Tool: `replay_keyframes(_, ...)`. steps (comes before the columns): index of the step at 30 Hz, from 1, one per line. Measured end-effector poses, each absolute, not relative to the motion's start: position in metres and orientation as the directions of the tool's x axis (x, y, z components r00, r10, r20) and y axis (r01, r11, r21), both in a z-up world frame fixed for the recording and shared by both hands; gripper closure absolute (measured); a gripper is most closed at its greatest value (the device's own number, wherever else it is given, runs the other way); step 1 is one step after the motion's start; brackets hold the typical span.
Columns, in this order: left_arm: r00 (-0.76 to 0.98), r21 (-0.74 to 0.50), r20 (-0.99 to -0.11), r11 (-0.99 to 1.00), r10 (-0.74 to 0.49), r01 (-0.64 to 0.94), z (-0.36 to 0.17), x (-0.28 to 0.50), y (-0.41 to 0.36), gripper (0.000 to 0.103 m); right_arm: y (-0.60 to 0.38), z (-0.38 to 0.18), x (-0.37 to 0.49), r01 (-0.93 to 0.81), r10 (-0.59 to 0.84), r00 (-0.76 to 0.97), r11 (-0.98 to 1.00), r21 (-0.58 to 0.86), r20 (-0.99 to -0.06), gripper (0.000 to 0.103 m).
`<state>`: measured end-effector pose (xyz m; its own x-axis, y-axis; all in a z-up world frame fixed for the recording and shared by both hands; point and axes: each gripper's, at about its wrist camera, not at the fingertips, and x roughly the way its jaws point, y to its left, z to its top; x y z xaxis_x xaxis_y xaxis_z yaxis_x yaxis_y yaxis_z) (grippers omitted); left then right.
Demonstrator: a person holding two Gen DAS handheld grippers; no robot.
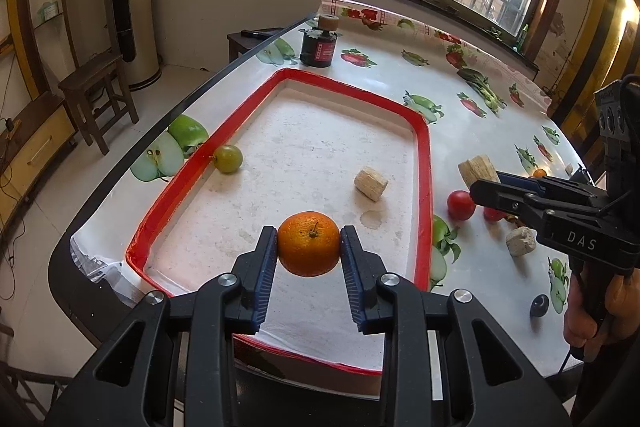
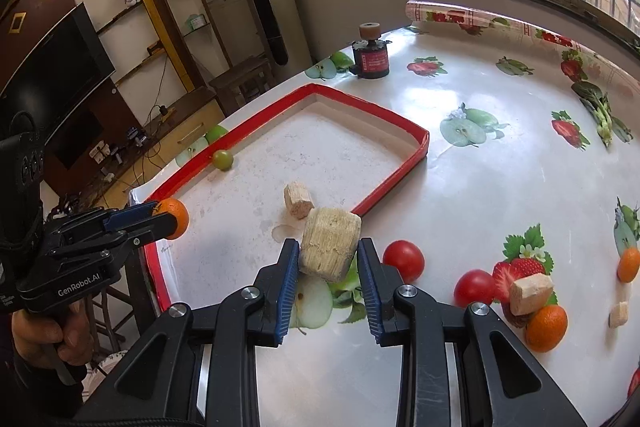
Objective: Organize fruits
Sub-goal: 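Carry both items over the red tray and open the right tool to drop the cylinder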
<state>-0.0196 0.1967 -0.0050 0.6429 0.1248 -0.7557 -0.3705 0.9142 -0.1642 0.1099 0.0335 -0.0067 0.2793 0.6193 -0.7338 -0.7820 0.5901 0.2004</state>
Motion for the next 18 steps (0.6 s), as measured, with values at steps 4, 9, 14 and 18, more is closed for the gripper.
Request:
replay_keyframes(4,0.634,-0.182,-0.764,0.905,0.116,-0.385,-0.011,-0.014,0.206,0.074,0.057,-0.007,0.123,-0.791,0.623,0.265,0.577,0.204,-0.736,0.073)
replay_keyframes(9,0.628,-0.184,-0.769,0.899,0.12,-0.397,-0.015,-0.005,0.213,0.074,0.088,-0.015,0.142,-0.795,0.609,0.249,0.573,0.2,-0.753,0.073)
replay_keyframes(14,0.615,-0.186,-0.779,0.893,0.121,-0.411,-0.021,0.008,0.223,0.074,0.109,-0.034,0.161,-0.786,0.581,0.237,0.586,0.198,-0.779,0.073)
replay_keyframes(18,0.598,-0.179,-0.792,0.889,0.124,-0.422,-0.029,0.018,0.227,0.074,0.118,-0.044,0.171,-0.78,0.561,0.232,0.595,0.193,-0.795,0.073)
